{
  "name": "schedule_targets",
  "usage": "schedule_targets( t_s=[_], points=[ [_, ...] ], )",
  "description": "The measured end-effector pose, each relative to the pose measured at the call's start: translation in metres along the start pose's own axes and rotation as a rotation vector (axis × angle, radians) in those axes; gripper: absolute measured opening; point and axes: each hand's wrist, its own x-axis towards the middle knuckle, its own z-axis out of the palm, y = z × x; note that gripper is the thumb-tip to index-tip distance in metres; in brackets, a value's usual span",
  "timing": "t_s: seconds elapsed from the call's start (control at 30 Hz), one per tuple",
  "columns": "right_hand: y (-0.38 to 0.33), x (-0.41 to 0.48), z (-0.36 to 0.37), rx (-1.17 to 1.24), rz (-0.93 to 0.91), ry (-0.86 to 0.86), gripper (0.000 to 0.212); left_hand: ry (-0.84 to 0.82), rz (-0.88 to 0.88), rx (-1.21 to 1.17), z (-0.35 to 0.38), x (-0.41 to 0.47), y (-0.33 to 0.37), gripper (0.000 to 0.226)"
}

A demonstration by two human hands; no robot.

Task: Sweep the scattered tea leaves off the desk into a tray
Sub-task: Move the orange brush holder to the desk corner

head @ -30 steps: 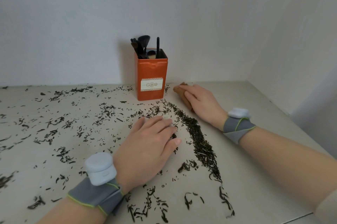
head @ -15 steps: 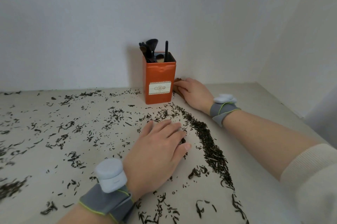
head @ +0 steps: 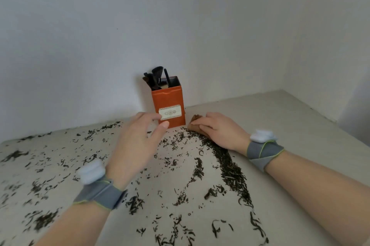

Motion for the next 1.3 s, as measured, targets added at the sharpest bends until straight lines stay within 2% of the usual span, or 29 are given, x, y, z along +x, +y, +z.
schedule_targets(
  t_s=[0.07, 0.17, 0.23, 0.37, 0.5, 0.8, 1.07, 1.3],
  points=[
    [-0.001, -0.003, -0.001, 0.064, 0.029, 0.042, 0.035, 0.06, -0.116, -0.071, -0.006, 0.02, -0.01, 0.038],
    [0.001, -0.007, -0.005, 0.197, 0.106, 0.117, 0.036, 0.026, -0.306, -0.229, -0.008, 0.047, -0.025, 0.072],
    [0.004, -0.01, -0.006, 0.242, 0.139, 0.155, 0.035, -0.008, -0.369, -0.339, -0.006, 0.063, -0.031, 0.089],
    [0.001, -0.011, -0.005, 0.229, 0.132, 0.149, 0.036, -0.111, -0.438, -0.54, 0.003, 0.083, -0.036, 0.1],
    [0.003, -0.012, -0.005, 0.219, 0.122, 0.149, 0.036, -0.182, -0.411, -0.587, 0.014, 0.09, -0.032, 0.09],
    [0.007, -0.014, -0.006, 0.225, 0.142, 0.124, 0.034, -0.315, -0.395, -0.693, 0.023, 0.105, -0.025, 0.088],
    [0.005, -0.018, -0.008, 0.206, 0.16, 0.054, 0.034, -0.25, -0.35, -0.758, 0.015, 0.111, -0.026, 0.09],
    [0.0, -0.019, -0.01, 0.185, 0.15, 0.043, 0.034, -0.222, -0.262, -0.729, -0.008, 0.128, -0.007, 0.081]
  ],
)
